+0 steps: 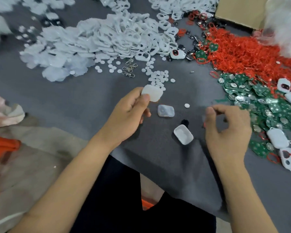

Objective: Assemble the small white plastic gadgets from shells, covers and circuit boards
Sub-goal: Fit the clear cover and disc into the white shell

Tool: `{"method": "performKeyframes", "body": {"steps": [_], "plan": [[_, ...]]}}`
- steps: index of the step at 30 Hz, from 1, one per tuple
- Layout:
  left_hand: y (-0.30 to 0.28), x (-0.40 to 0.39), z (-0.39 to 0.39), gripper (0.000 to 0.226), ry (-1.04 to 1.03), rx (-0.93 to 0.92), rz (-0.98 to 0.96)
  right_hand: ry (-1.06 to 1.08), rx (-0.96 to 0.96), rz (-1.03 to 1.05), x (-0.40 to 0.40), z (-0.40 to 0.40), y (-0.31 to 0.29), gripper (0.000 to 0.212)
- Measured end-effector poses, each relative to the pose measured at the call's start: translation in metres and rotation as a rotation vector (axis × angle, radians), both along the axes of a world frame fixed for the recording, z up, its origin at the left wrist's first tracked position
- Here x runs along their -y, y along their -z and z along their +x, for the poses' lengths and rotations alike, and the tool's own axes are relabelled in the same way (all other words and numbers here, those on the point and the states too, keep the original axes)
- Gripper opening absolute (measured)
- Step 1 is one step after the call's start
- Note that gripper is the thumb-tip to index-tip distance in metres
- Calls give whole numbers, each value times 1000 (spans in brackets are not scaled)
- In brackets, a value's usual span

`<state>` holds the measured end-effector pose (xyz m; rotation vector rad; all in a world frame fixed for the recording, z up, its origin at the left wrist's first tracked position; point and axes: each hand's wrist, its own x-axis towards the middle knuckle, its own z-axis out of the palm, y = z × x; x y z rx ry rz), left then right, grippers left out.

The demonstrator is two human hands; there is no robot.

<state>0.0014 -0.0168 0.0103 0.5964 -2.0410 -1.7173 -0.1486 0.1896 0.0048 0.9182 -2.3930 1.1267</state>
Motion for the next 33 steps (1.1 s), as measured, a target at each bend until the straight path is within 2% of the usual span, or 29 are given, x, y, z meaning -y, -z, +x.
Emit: {"method": "performKeyframes", "body": {"steps": [4, 9, 15, 19, 22, 25, 27, 30, 33], "plan": [[-10, 21, 19, 16, -27, -7, -167, -281, 277, -28, 60, 19, -15, 5], [-13, 59, 40, 21, -260, -20, -112, -533, 419, 77, 142, 37, -31, 8], [-1, 103, 59, 21, -342, 86, -159, -656, 672, 274, 213, 46, -37, 4], [10, 122, 59, 31, -571, 84, -243, -641, 801, 277, 258, 42, -44, 10], [12, 136, 52, 20, -613, 76, -257, -619, 759, 260, 301, 40, -51, 11], [11, 146, 40, 17, -590, 65, -277, -542, 721, 135, 332, 33, -55, 16], [9, 151, 30, 16, -568, 65, -306, -447, 578, 138, 338, 24, -51, 20], [8, 154, 15, 14, -531, 76, -326, -276, 265, 278, 332, 10, -41, 18], [7, 155, 4, 12, -463, 124, -371, -266, 113, 344, 333, -3, -35, 21]]}}
